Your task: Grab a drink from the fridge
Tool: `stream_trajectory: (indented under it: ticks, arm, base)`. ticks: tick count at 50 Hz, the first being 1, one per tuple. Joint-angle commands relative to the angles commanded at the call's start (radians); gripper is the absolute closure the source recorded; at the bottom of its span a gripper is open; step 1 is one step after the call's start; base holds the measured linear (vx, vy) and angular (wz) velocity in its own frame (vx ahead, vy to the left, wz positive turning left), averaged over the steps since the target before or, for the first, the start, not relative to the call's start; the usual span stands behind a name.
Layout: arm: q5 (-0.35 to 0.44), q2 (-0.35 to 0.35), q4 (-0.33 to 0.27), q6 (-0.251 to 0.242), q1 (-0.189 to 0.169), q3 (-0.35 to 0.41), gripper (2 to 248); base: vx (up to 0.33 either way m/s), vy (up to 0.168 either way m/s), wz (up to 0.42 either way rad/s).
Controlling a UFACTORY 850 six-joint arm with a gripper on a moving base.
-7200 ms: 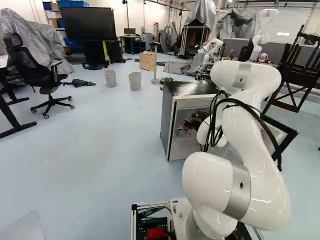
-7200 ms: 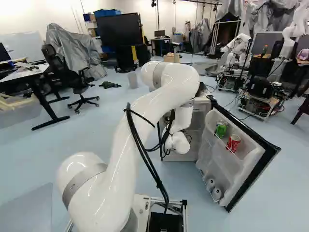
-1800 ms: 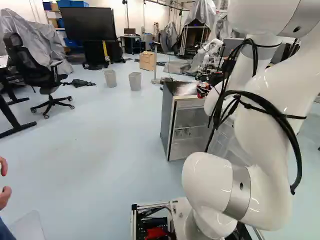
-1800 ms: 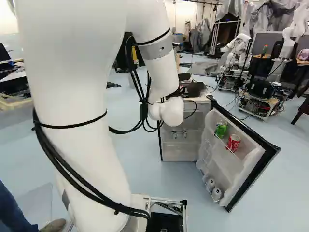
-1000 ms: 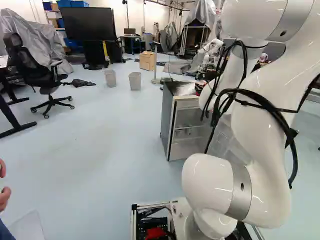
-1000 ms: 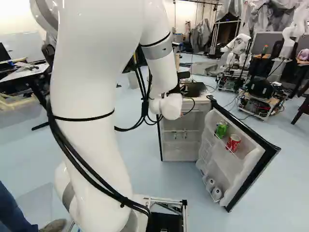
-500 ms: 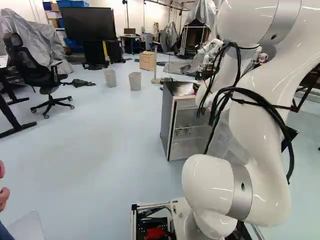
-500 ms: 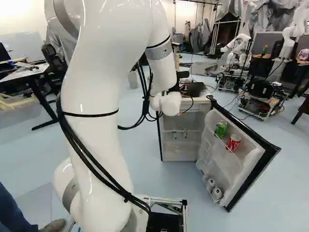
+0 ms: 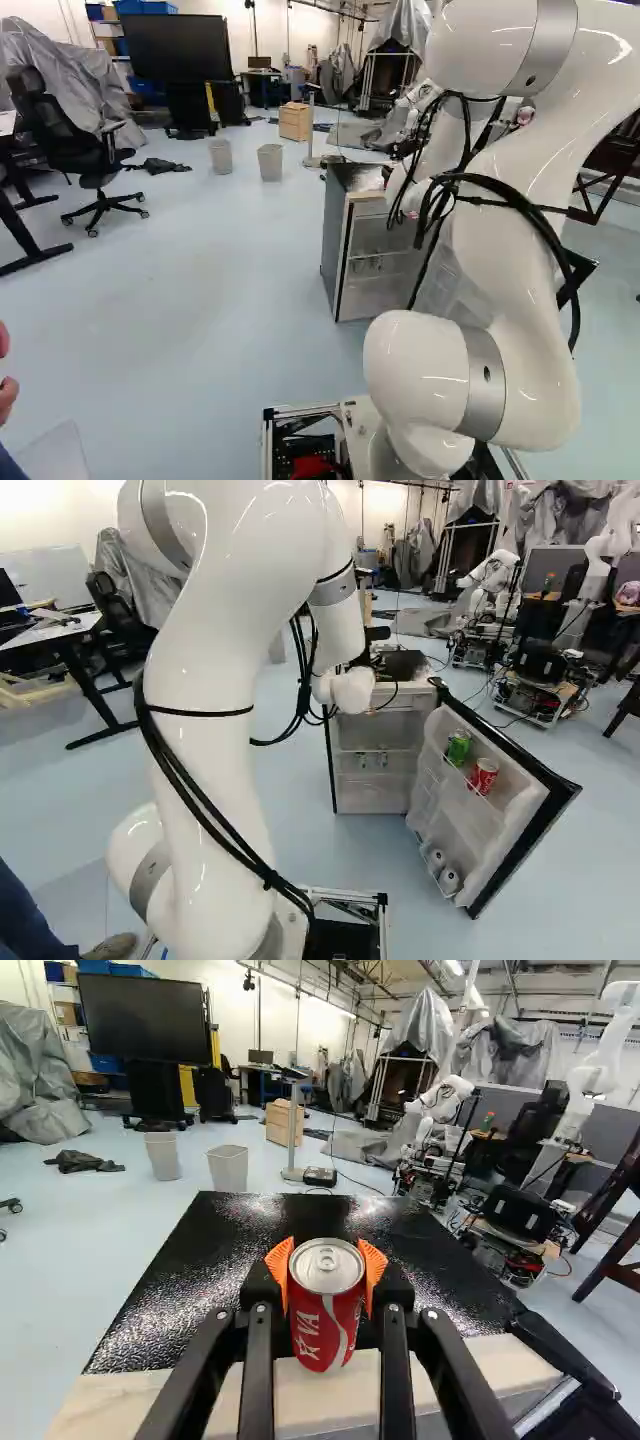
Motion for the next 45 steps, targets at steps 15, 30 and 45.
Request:
stream_trajectory:
  ticks: [15, 30, 45]
  arm:
    - [0.0, -0.002, 0.0, 0.0, 0.001, -0.002, 154]
    - [0.0, -0.011, 0.0, 0.0, 0.001, -0.002, 154]
    - [0.0, -0.011, 0.0, 0.0, 0.001, -0.002, 138]
  base:
    - [0.0, 0.0, 0.0]
    - [0.0, 0.0, 0.0]
    - [0.0, 0.0, 0.0]
